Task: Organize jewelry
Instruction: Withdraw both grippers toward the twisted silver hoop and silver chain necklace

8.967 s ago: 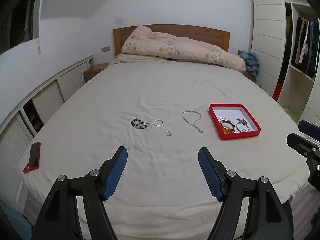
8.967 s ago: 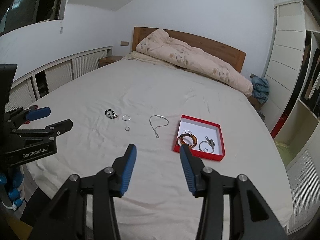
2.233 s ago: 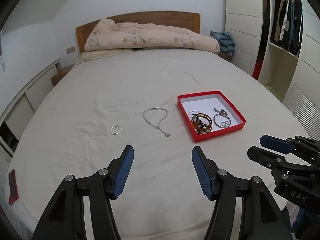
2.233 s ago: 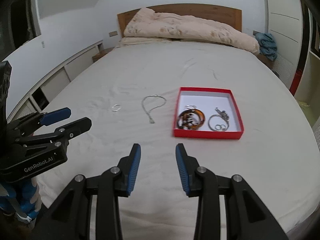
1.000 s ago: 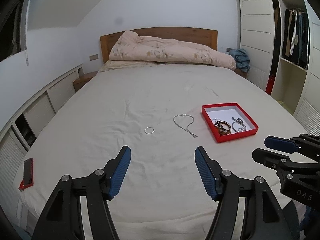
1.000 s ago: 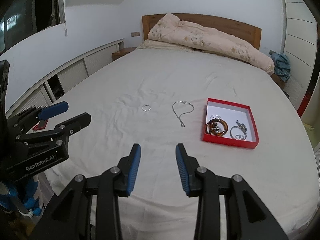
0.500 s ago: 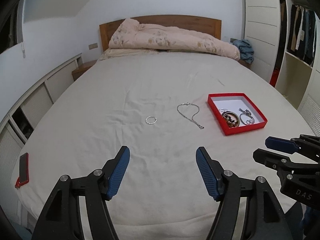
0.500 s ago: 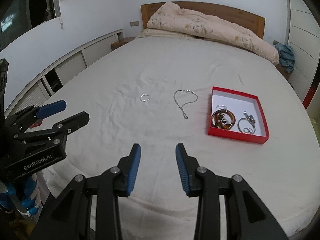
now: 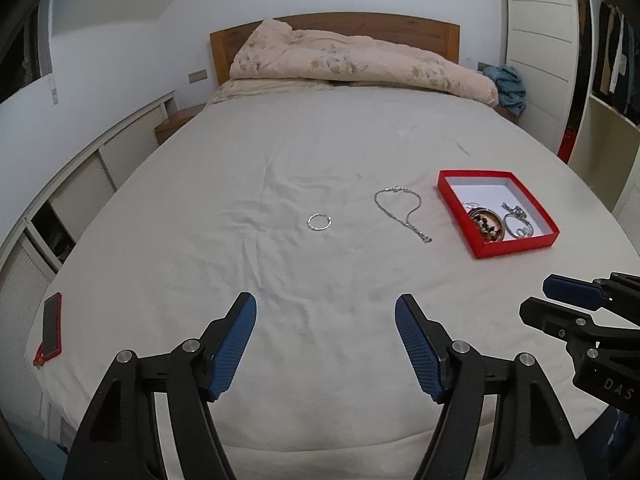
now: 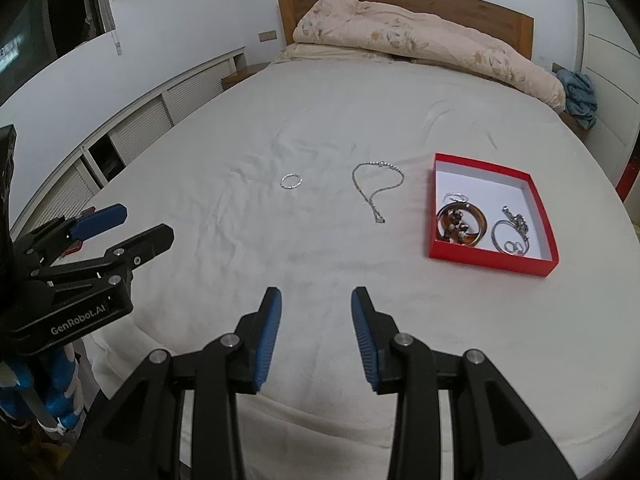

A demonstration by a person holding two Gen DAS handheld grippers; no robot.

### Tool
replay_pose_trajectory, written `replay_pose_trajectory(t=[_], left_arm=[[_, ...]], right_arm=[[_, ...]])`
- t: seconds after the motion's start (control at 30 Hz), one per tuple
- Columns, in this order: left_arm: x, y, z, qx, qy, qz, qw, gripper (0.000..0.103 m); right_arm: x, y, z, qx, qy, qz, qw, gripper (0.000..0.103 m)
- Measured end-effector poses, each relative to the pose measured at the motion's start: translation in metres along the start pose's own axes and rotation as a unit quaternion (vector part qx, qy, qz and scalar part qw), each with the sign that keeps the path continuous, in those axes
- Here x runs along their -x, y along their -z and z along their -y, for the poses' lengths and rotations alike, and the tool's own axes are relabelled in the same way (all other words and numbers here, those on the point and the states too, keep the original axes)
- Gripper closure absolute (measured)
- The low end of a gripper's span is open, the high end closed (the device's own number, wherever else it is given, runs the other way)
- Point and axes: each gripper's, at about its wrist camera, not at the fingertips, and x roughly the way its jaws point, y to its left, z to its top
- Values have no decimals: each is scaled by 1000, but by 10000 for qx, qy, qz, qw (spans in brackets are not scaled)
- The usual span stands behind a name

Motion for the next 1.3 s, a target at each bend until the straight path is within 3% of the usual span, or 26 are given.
replay_pose_trajectory(t=[0.2,0.33,0.87,1.3], left_arm=[[-5,2,3,-62,-162,-130,9998,28],[-8,4,4,-91,-245,-219,9994,26],[-22,11,-22,150,-536,-517,9971,26],[-44,9,-48,332,-700,-828,9935,26]], right_arm=[[-8,2,4,-23,-117,0,9999,68],[-10,2,5,-13,-140,37,9999,60],[-18,-3,-8,349,220,74,9991,59],[-39,-8,-6,405,74,3,9992,59]])
